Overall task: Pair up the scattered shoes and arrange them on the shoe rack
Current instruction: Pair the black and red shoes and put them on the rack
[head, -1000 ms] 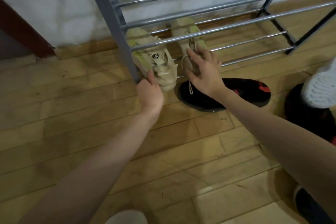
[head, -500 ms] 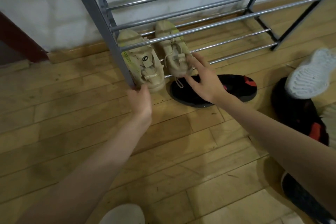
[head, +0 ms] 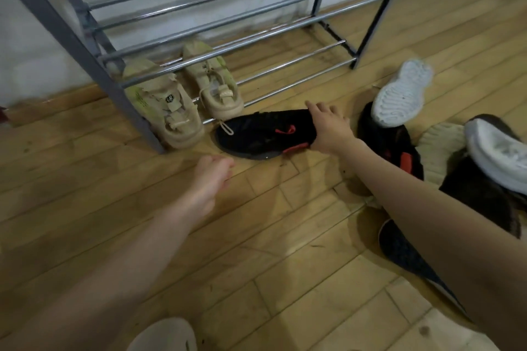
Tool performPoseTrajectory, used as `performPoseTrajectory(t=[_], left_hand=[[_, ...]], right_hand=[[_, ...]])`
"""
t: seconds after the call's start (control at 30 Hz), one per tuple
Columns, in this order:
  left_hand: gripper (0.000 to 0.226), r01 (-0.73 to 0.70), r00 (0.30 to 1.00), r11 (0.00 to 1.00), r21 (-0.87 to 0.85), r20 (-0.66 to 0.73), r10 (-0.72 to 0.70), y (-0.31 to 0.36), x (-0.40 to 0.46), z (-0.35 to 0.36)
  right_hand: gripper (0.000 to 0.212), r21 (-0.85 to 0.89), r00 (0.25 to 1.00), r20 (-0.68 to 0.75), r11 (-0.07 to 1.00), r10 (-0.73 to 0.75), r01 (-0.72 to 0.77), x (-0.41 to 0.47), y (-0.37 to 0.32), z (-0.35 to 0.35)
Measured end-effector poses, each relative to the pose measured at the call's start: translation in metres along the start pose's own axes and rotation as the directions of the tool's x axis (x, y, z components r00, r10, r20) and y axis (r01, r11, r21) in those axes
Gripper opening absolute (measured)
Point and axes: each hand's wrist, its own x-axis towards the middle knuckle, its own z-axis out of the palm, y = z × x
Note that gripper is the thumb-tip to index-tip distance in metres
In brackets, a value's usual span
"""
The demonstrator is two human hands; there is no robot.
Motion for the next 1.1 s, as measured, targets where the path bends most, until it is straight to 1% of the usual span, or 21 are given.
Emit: performPoseTrajectory(t=[0.07,0.13,0.2,0.3,0.4,0.47,0.5,0.57,0.6,0.63,0.67,0.7,0.73,0.77,0.8,0.83,0.87,0.9,0.97,1.07,1.1], left_hand=[[0.013,-0.009,1.0,1.0,0.019,0.025,0.008,0.001,-0.005,0.001],[0.012,-0.02,1.0,0.999,0.04,0.024,0.019,-0.001,-0.008,0.0],[0.012,-0.034,0.999,0.996,0.078,0.034,0.031,-0.005,-0.011,0.0],[0.009,0.011,0.995,0.996,0.09,0.095,-0.02,-0.013,-0.015,0.002],[0.017,0.06,0.978,0.991,0.119,0.189,-0.082,-0.019,-0.02,0.01],[0.018,0.061,0.969,0.985,0.16,0.228,-0.097,-0.022,-0.024,0.017],[0.019,0.052,0.969,0.983,0.177,0.229,-0.093,-0.023,-0.025,0.02],[0.022,0.022,0.974,0.977,0.214,0.217,-0.069,-0.026,-0.027,0.022],[0.022,-0.001,0.975,0.971,0.238,0.214,-0.052,-0.027,-0.029,0.023],[0.023,-0.025,0.976,0.962,0.271,0.216,-0.036,-0.029,-0.031,0.024],[0.024,-0.047,0.976,0.951,0.305,0.218,-0.021,-0.031,-0.034,0.025],[0.026,-0.063,0.974,0.942,0.33,0.225,-0.013,-0.033,-0.038,0.028],[0.029,-0.077,0.97,0.935,0.346,0.243,-0.011,-0.034,-0.044,0.032],[0.033,-0.082,0.964,0.928,0.362,0.265,-0.018,-0.034,-0.05,0.037],[0.04,-0.079,0.959,0.923,0.377,0.28,-0.032,-0.034,-0.056,0.043],[0.046,-0.056,0.957,0.922,0.384,0.283,-0.06,-0.033,-0.061,0.05],[0.052,-0.025,0.955,0.926,0.376,0.282,-0.088,-0.032,-0.066,0.056],[0.055,0.009,0.951,0.933,0.359,0.285,-0.119,-0.031,-0.069,0.061],[0.061,0.069,0.931,0.941,0.333,0.316,-0.181,-0.027,-0.072,0.069],[0.074,0.13,0.892,0.932,0.338,0.369,-0.259,-0.021,-0.074,0.075],[0.074,0.145,0.882,0.928,0.344,0.379,-0.278,-0.019,-0.074,0.076]], right_hand=[[0.096,-0.126,0.997,0.055,0.991,0.062,-0.054,-0.004,-0.004,-0.005],[0.095,-0.273,0.987,0.111,0.959,0.116,-0.082,-0.015,-0.007,-0.009],[0.099,-0.325,0.979,0.139,0.941,0.151,-0.099,-0.034,-0.01,-0.008],[0.099,-0.256,0.971,0.154,0.956,0.185,-0.142,-0.069,-0.019,0.0],[0.094,-0.144,0.958,0.193,0.971,0.214,-0.188,-0.096,-0.026,0.011],[0.094,-0.062,0.954,0.239,0.984,0.18,-0.17,-0.11,-0.025,0.017],[0.091,-0.017,0.954,0.258,0.988,0.155,-0.156,-0.115,-0.023,0.018],[0.073,0.09,0.956,0.275,0.987,0.105,-0.134,-0.123,-0.015,0.013],[0.063,0.165,0.965,0.252,0.979,0.077,-0.121,-0.126,-0.01,0.009],[0.053,0.259,0.98,0.188,0.96,0.059,-0.107,-0.13,-0.005,0.005],[0.043,0.36,0.995,0.073,0.928,0.071,-0.093,-0.133,-0.002,0.001],[0.034,0.449,0.988,-0.09,0.891,0.126,-0.073,-0.138,0.0,-0.003],[0.029,0.504,0.941,-0.257,0.861,0.219,-0.063,-0.142,0.001,-0.004],[0.031,0.52,0.864,-0.384,0.85,0.326,-0.09,-0.146,0.002,-0.004],[0.039,0.501,0.782,-0.457,0.849,0.424,-0.168,-0.148,0.004,-0.003],[0.052,0.462,0.721,-0.477,0.841,0.503,-0.281,-0.148,0.007,0.0],[0.068,0.424,0.691,-0.444,0.813,0.57,-0.398,-0.149,0.01,0.001],[0.082,0.396,0.681,-0.381,0.776,0.625,-0.49,-0.148,0.013,0.003],[0.103,0.359,0.687,-0.259,0.728,0.679,-0.585,-0.147,0.02,0.01],[0.115,0.323,0.71,-0.179,0.722,0.681,-0.612,-0.146,0.031,0.023],[0.117,0.305,0.711,-0.168,0.722,0.683,-0.621,-0.145,0.033,0.026]])
